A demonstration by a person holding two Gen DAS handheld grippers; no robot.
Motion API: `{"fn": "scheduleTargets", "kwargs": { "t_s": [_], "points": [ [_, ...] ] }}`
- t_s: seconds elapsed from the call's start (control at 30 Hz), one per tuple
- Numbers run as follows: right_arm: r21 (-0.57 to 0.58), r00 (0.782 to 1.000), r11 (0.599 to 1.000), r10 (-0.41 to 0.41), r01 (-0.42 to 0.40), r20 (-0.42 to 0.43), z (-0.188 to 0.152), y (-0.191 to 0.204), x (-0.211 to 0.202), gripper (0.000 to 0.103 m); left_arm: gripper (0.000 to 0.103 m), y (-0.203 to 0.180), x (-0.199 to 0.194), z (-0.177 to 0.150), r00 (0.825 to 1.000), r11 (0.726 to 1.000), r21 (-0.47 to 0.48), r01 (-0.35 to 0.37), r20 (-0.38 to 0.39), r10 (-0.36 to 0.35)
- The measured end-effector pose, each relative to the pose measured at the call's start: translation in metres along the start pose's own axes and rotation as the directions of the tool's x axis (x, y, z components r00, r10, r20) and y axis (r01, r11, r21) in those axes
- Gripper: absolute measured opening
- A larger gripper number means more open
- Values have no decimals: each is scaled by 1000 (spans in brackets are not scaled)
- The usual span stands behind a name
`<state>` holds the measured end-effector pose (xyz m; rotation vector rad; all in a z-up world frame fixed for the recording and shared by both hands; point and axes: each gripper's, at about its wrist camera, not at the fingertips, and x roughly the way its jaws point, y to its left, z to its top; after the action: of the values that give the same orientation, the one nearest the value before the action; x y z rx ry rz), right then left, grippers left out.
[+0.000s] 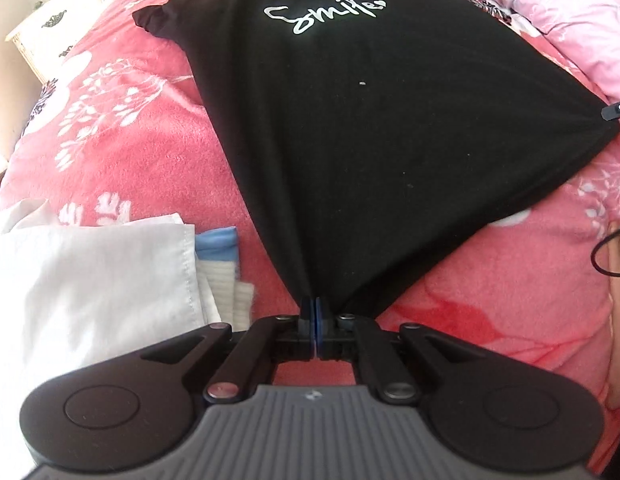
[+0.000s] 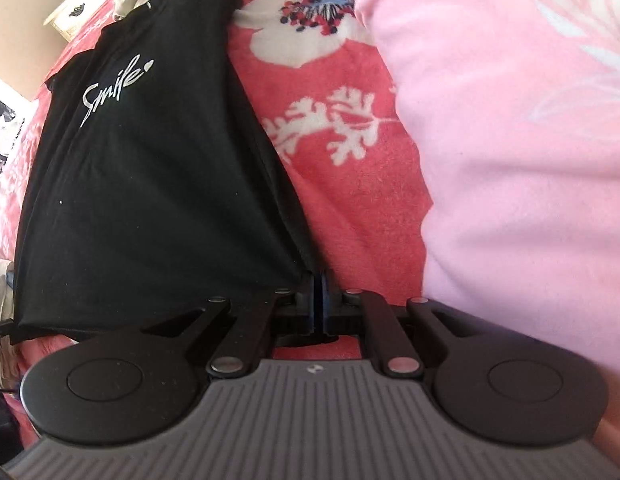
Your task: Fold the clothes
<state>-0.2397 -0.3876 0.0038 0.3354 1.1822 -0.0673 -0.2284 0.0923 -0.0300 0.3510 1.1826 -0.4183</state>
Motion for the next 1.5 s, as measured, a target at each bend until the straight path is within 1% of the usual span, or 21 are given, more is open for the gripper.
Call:
{"fn": "scheduleTargets", "kwargs": {
  "t_s": [0.1,0.17,0.27,0.37,0.43,0.5,0.53,0.57,0.7,0.8,0.9,1.0,1.1,1.17,1.23,1.27,1.33,1.37,1.4,1.43,1.5],
  "points": [
    [-69,999,997,-38,39,22,-7,3,0,4,2,0,6,-3,1000,1000,-8,1,-25,-1],
    [-144,996,987,-61,69,60,-11,13,-5,5,6,0,11,-7,998,998,-39,44,-47,-46],
    [-265,984,954,-103,139,148,-18,27,-18,5,14,-3,13,-13,997,996,-60,65,-33,-67],
    [-344,976,926,-90,155,198,-21,36,-25,6,19,-4,15,-16,997,992,-98,77,-15,-79],
    [-391,975,906,-84,161,206,-20,42,-21,6,20,-4,14,-16,996,988,-121,91,-1,-92],
    [-431,976,888,-81,163,202,-20,47,-13,6,26,-4,11,-15,995,986,-135,99,14,-98],
    [-448,977,879,-83,166,199,-20,48,-8,6,32,-4,9,-14,995,985,-141,98,24,-95],
    [-456,977,873,-92,173,193,-19,48,-2,6,34,-4,8,-13,995,985,-143,95,34,-91],
    [-470,980,864,-120,181,156,-17,45,24,6,37,-4,5,-14,995,984,-154,89,46,-83],
    [-473,978,858,-138,198,159,-17,45,30,6,37,0,6,-12,996,982,-170,82,51,-74],
    [-463,976,864,-129,198,177,-16,45,25,7,38,9,2,-14,995,980,-184,80,71,-68],
    [-446,976,873,-133,197,171,-16,42,28,10,42,15,4,-14,992,975,-206,79,109,-57],
    [-422,977,886,-132,191,165,-19,38,31,13,50,21,-1,-12,988,967,-239,91,145,-57],
    [-402,979,898,-123,179,161,-19,35,34,13,53,24,2,-10,986,963,-250,98,153,-60],
    [-380,981,910,-112,165,157,-18,32,38,13,52,24,11,-6,988,961,-262,92,146,-55],
    [-370,982,916,-105,157,156,-18,31,38,13,49,24,14,-6,989,956,-278,93,136,-57],
    [-350,983,926,-92,143,160,-17,31,34,1,41,27,21,-7,991,942,-319,103,114,-70],
    [-339,982,932,-79,133,169,-16,31,29,0,39,29,25,-8,991,932,-344,111,103,-81],
    [-320,981,941,-48,108,190,-16,31,20,0,38,31,29,-8,992,923,-366,118,93,-90],
    [-278,979,959,-4,62,205,-14,28,8,0,37,33,29,-9,992,923,-366,119,91,-92],
    [-140,966,988,103,-71,236,-9,17,-20,0,35,36,31,-11,991,922,-367,122,89,-95]
  ]
}}
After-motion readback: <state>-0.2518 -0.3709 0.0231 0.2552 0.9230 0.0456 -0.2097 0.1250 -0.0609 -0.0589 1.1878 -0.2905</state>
